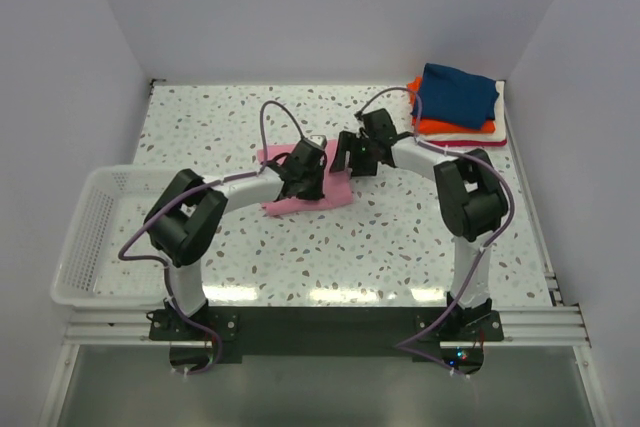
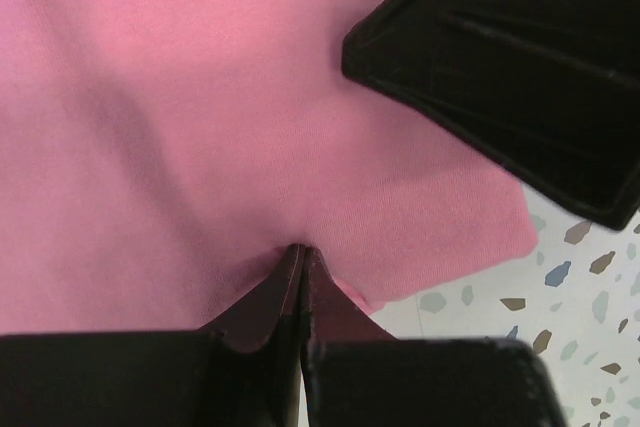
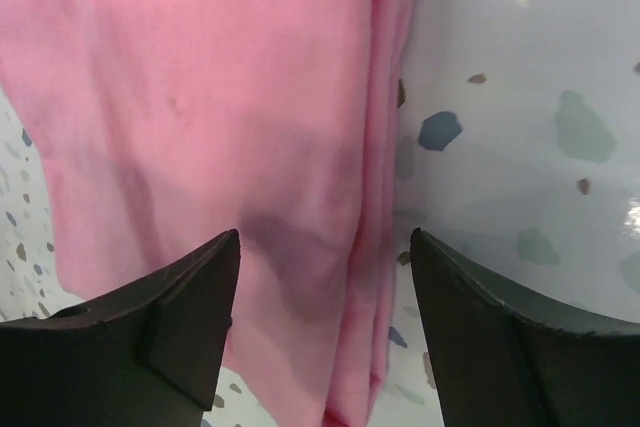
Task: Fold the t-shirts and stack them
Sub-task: Neatly place the folded tshirt to the corner
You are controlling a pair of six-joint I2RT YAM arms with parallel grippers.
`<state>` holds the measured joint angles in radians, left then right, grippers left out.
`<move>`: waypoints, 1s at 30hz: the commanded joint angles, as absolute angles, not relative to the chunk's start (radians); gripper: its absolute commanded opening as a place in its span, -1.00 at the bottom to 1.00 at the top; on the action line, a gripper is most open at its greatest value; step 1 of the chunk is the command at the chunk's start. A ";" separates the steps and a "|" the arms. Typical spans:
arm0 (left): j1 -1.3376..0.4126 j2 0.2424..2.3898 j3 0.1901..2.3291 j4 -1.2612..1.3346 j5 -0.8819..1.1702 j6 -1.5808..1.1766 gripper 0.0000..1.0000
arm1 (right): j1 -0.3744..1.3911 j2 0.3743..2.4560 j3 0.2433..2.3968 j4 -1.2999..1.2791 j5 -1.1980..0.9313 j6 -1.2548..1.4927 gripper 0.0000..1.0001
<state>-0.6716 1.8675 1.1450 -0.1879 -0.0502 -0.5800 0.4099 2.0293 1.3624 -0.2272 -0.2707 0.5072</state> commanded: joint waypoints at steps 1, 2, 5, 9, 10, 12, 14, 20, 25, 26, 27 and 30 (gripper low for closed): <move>-0.661 1.827 1.126 -0.203 -0.032 -0.555 -0.92 | 0.453 2.069 1.361 -0.282 -0.238 0.555 0.44; -0.658 1.827 1.126 -0.206 -0.026 -0.557 -0.92 | 0.457 2.080 1.364 -0.279 -0.236 0.574 0.41; -0.655 1.822 1.132 -0.204 -0.023 -0.558 -0.92 | 0.460 2.103 1.365 -0.264 -0.238 0.595 0.22; -0.652 1.824 1.158 -0.218 -0.011 -0.560 -0.92 | 0.469 2.135 1.394 -0.276 -0.229 0.594 -0.21; -0.650 1.822 1.164 -0.221 -0.009 -0.561 -0.92 | 0.469 2.140 1.399 -0.279 -0.224 0.591 -0.33; -0.647 1.818 1.180 -0.235 -0.009 -0.568 -0.92 | 0.468 2.146 1.410 -0.290 -0.192 0.577 -0.75; -0.638 1.798 1.218 -0.268 -0.034 -0.569 -0.93 | 0.469 2.146 1.436 -0.330 -0.158 0.552 -0.99; -0.568 1.668 1.322 -0.363 -0.049 -0.557 -0.92 | 0.468 2.112 1.503 -0.432 -0.005 0.471 -1.00; -0.523 1.559 1.328 -0.420 -0.041 -0.535 -0.91 | 0.465 2.076 1.525 -0.463 0.161 0.413 -1.00; -0.519 1.543 1.321 -0.422 -0.040 -0.531 -0.91 | 0.459 2.075 1.535 -0.475 0.169 0.402 -1.00; -0.514 1.516 1.306 -0.423 -0.035 -0.528 -0.91 | 0.454 2.072 1.560 -0.491 0.172 0.394 -1.00; -0.496 1.471 1.284 -0.434 -0.020 -0.517 -0.91 | 0.433 2.091 1.632 -0.537 0.170 0.370 -1.00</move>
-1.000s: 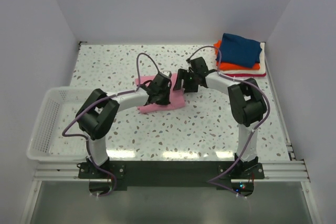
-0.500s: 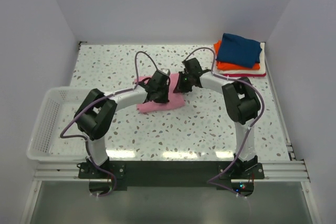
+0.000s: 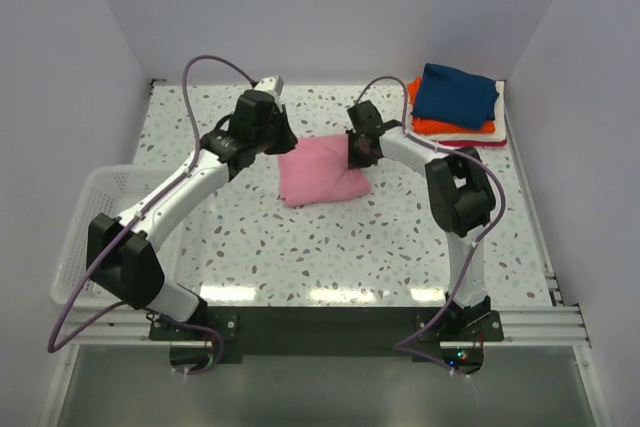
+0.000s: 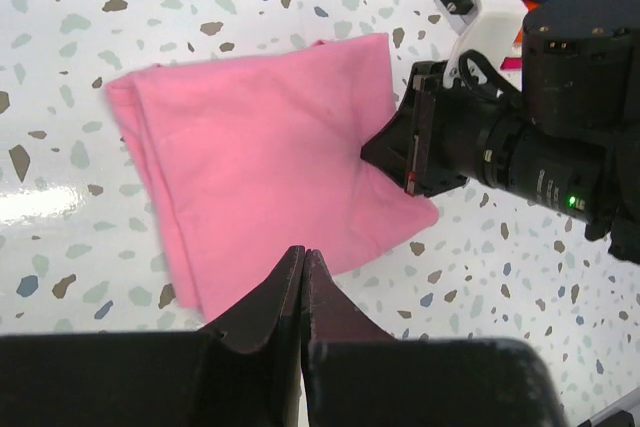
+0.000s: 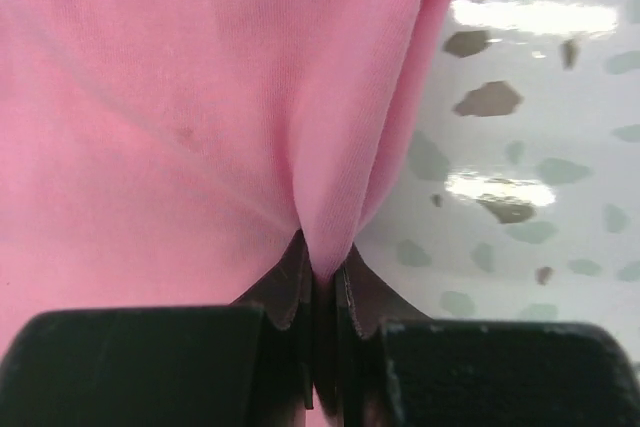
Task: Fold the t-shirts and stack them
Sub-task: Neatly place the folded tshirt to the corner
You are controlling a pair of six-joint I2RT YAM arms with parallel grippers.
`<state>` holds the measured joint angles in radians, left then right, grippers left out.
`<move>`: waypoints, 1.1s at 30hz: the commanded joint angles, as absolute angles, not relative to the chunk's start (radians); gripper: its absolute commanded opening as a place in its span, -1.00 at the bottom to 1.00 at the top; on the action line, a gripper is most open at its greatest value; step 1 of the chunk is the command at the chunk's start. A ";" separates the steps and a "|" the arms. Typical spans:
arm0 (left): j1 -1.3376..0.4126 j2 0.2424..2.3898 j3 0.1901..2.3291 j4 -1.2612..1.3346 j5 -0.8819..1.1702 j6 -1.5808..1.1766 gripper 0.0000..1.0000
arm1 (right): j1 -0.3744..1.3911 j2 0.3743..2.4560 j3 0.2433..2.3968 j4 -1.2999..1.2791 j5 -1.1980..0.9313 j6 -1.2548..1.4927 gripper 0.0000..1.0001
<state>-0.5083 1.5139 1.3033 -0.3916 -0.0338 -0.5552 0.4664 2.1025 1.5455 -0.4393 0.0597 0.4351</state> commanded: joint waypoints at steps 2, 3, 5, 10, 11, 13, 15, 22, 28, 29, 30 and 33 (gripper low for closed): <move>-0.485 1.453 1.272 -0.445 -0.015 -0.509 -0.91 | 0.413 2.111 1.717 -0.586 0.204 0.345 -1.00; -0.483 1.436 1.267 -0.448 -0.014 -0.506 -0.91 | 0.407 2.127 1.745 -0.639 0.221 0.322 -1.00; -0.476 1.421 1.258 -0.451 -0.006 -0.497 -0.91 | 0.385 2.135 1.788 -0.681 0.247 0.304 -1.00; -0.474 1.385 1.229 -0.468 -0.005 -0.479 -0.90 | 0.356 2.114 1.873 -0.706 0.307 0.227 -1.00; -0.472 1.379 1.218 -0.469 -0.005 -0.473 -0.90 | 0.348 2.118 1.893 -0.709 0.317 0.213 -1.00; -0.474 1.370 1.206 -0.471 0.015 -0.466 -0.90 | 0.339 2.160 1.995 -0.758 0.344 0.169 -1.00; -0.472 1.362 1.186 -0.469 0.020 -0.460 -0.90 | 0.322 2.192 2.123 -0.814 0.365 0.125 -1.00; -0.471 1.362 1.146 -0.460 0.041 -0.430 -0.90 | 0.275 2.256 2.358 -0.856 0.338 0.006 -1.00; -0.463 1.347 1.080 -0.437 0.015 -0.417 -0.79 | 0.232 2.253 2.433 -0.795 0.308 -0.074 -1.00; -0.463 1.345 1.074 -0.437 0.015 -0.413 -0.78 | 0.221 2.252 2.447 -0.787 0.295 -0.080 -1.00; -0.462 1.348 1.071 -0.436 0.012 -0.411 -0.78 | 0.215 2.253 2.459 -0.781 0.293 -0.089 -1.00; -0.460 1.354 1.063 -0.431 0.014 -0.402 -0.78 | 0.193 2.278 2.534 -0.792 0.302 -0.103 -1.00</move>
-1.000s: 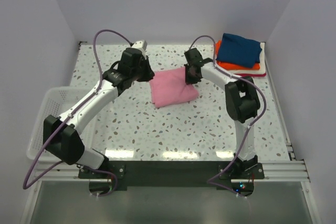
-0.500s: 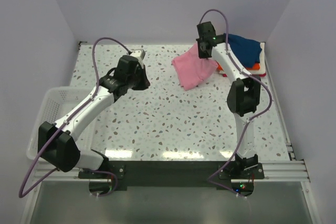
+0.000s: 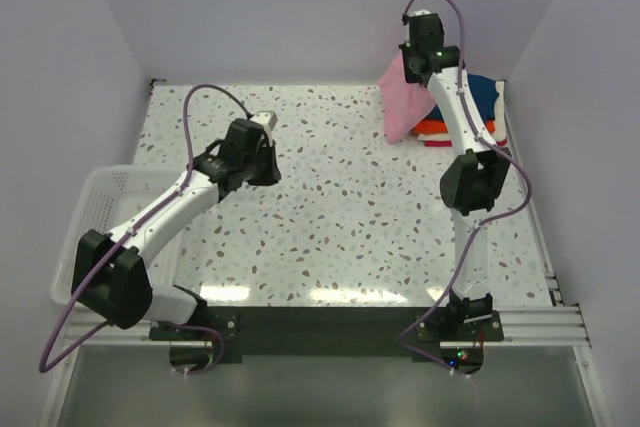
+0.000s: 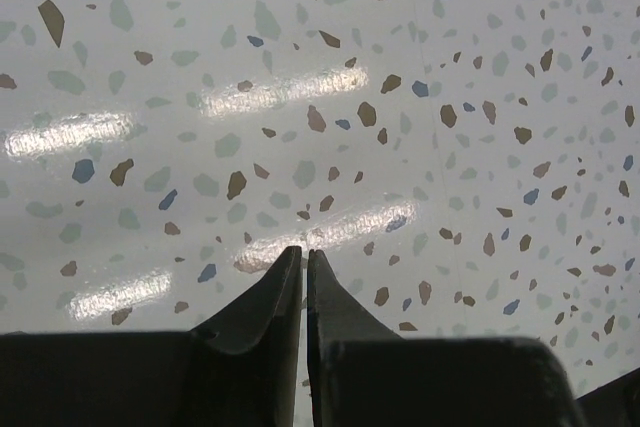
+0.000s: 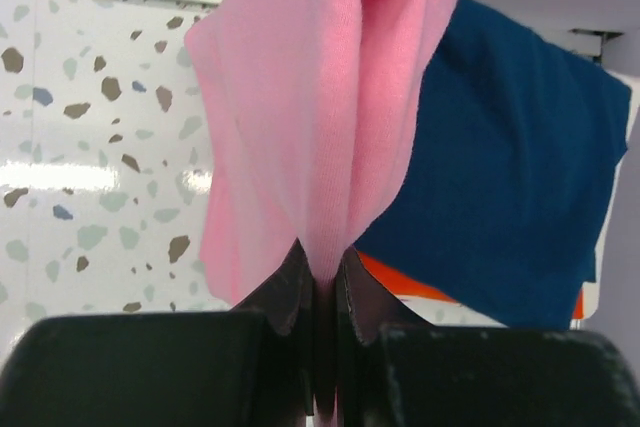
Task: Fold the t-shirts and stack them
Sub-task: Neatly place the folded tshirt to the corner
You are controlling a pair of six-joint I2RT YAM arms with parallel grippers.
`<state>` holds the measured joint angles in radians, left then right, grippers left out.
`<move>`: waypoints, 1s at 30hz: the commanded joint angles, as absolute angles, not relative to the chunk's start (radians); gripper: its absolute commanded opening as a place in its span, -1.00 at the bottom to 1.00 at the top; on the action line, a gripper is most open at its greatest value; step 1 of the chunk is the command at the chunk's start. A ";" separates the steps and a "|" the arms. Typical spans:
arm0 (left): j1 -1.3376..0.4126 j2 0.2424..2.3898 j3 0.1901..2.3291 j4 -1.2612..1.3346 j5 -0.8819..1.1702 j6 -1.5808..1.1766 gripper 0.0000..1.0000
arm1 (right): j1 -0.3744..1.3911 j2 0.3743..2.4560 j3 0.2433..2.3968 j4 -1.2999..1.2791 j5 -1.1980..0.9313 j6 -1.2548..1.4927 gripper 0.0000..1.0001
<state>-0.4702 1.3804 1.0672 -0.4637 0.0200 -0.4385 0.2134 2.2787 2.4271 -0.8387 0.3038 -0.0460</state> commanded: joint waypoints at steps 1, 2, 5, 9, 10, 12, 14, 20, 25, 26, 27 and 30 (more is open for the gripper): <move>-0.459 1.353 1.058 -0.428 0.009 -0.399 -0.78 | 0.184 2.283 2.549 -0.795 0.302 -0.106 -1.00; -0.456 1.354 1.048 -0.419 0.008 -0.397 -0.77 | 0.183 2.281 2.569 -0.793 0.301 -0.107 -1.00; -0.448 1.359 1.042 -0.419 0.034 -0.394 -0.77 | 0.176 2.263 2.576 -0.755 0.316 -0.127 -1.00; -0.446 1.359 1.029 -0.420 0.035 -0.393 -0.77 | 0.163 2.264 2.620 -0.741 0.327 -0.146 -1.00; -0.446 1.359 1.025 -0.420 0.035 -0.391 -0.77 | 0.157 2.266 2.626 -0.739 0.328 -0.147 -1.00; -0.446 1.358 1.020 -0.420 0.035 -0.390 -0.77 | 0.149 2.257 2.629 -0.723 0.328 -0.147 -1.00; -0.446 1.359 1.019 -0.419 0.035 -0.390 -0.77 | 0.140 2.249 2.631 -0.712 0.322 -0.144 -1.00; -0.446 1.359 1.012 -0.419 0.037 -0.391 -0.78 | 0.100 2.224 2.637 -0.689 0.311 -0.124 -1.00; -0.446 1.361 1.009 -0.417 0.038 -0.391 -0.78 | 0.042 2.206 2.580 -0.667 0.293 -0.097 -1.00; -0.446 1.362 1.009 -0.416 0.038 -0.391 -0.78 | 0.031 2.207 2.568 -0.664 0.287 -0.094 -1.00; -0.446 1.364 1.009 -0.419 0.040 -0.391 -0.78 | 0.023 2.212 2.563 -0.661 0.282 -0.087 -1.00; -0.446 1.368 1.008 -0.416 0.040 -0.391 -0.78 | 0.002 2.223 2.525 -0.640 0.279 -0.074 -1.00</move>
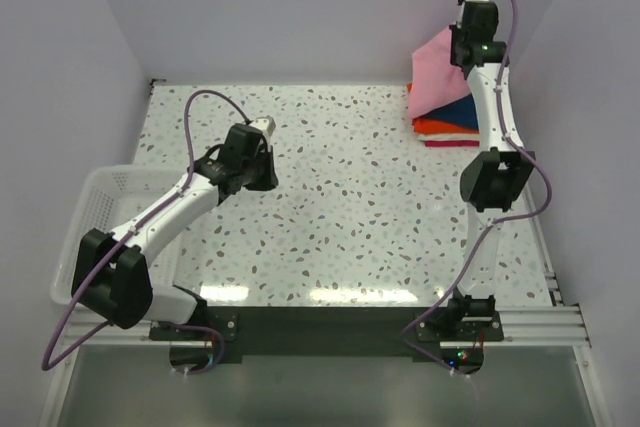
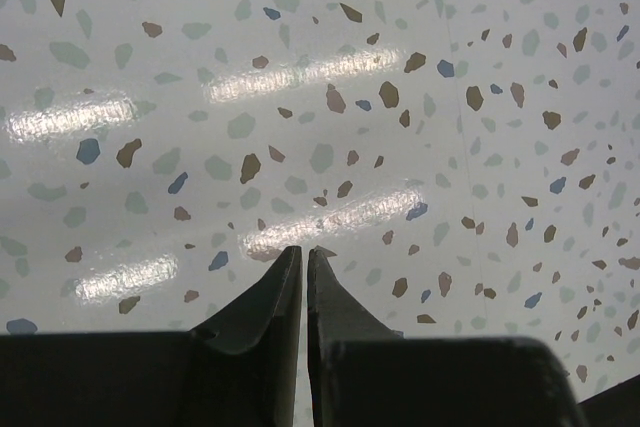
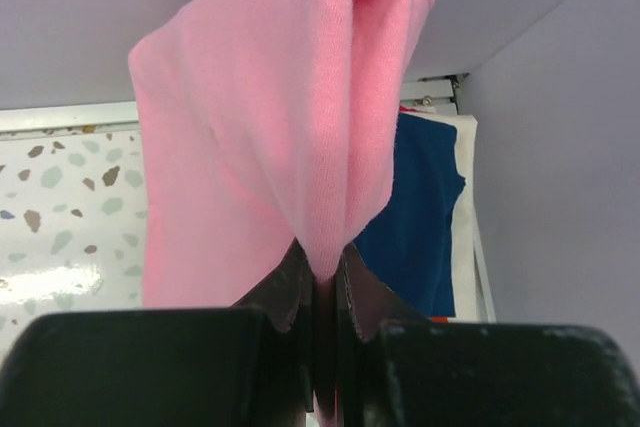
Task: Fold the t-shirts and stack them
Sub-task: Neatly place the folded tshirt to the corner, then reset both grippers
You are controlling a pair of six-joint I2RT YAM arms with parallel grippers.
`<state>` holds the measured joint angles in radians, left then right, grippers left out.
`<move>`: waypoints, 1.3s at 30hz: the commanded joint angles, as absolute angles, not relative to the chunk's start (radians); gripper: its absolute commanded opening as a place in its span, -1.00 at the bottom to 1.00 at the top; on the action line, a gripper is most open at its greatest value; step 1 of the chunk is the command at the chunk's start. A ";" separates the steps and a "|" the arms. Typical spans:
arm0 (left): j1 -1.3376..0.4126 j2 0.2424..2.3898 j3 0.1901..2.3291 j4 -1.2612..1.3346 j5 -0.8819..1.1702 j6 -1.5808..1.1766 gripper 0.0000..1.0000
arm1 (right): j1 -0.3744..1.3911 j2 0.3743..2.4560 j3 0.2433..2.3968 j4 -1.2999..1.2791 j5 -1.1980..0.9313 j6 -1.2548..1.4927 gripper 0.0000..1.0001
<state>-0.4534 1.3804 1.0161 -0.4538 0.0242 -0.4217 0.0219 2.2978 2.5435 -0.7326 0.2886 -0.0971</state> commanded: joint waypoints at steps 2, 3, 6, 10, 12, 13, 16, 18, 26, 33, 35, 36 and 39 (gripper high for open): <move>-0.446 1.374 1.008 -0.416 0.043 -0.393 -0.78 | -0.044 2.232 2.490 -0.624 0.270 -0.064 -1.00; -0.446 1.376 1.008 -0.416 0.046 -0.391 -0.78 | -0.054 2.232 2.473 -0.617 0.271 -0.052 -1.00; -0.446 1.381 1.008 -0.414 0.051 -0.391 -0.78 | -0.086 2.243 2.412 -0.588 0.255 -0.025 -1.00; -0.446 1.385 1.008 -0.413 0.058 -0.393 -0.68 | -0.120 2.273 2.428 -0.600 0.288 0.023 -0.19; -0.446 1.382 1.009 -0.413 0.060 -0.391 -0.60 | -0.126 2.273 2.441 -0.633 0.293 0.066 0.63; -0.446 1.378 1.014 -0.413 0.058 -0.391 -0.54 | -0.126 2.257 2.445 -0.644 0.284 0.083 0.97; -0.445 1.356 1.019 -0.405 0.063 -0.394 -0.47 | -0.108 2.176 2.427 -0.698 0.197 0.173 0.97; -0.445 1.336 1.019 -0.400 0.061 -0.397 -0.44 | -0.080 2.099 2.292 -0.672 0.154 0.219 0.97; -0.445 1.243 0.999 -0.419 0.023 -0.396 -0.39 | 0.184 1.581 1.550 -0.424 0.062 0.353 0.97; -0.445 1.152 0.930 -0.425 -0.027 -0.390 -0.38 | 0.321 1.225 1.099 -0.347 -0.075 0.433 0.97; -0.445 1.117 0.908 -0.422 -0.034 -0.393 -0.37 | 0.321 1.155 1.022 -0.395 -0.069 0.430 0.97; -0.445 1.105 0.890 -0.422 -0.037 -0.394 -0.37 | 0.319 1.087 0.999 -0.408 -0.064 0.425 0.97; -0.445 1.065 0.861 -0.425 -0.041 -0.396 -0.36 | 0.321 0.962 0.934 -0.463 -0.015 0.422 0.97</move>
<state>-0.4515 1.1103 0.8841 -0.4503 -0.0147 -0.4084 0.3206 1.0863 0.9630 -0.4461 -0.0341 0.4023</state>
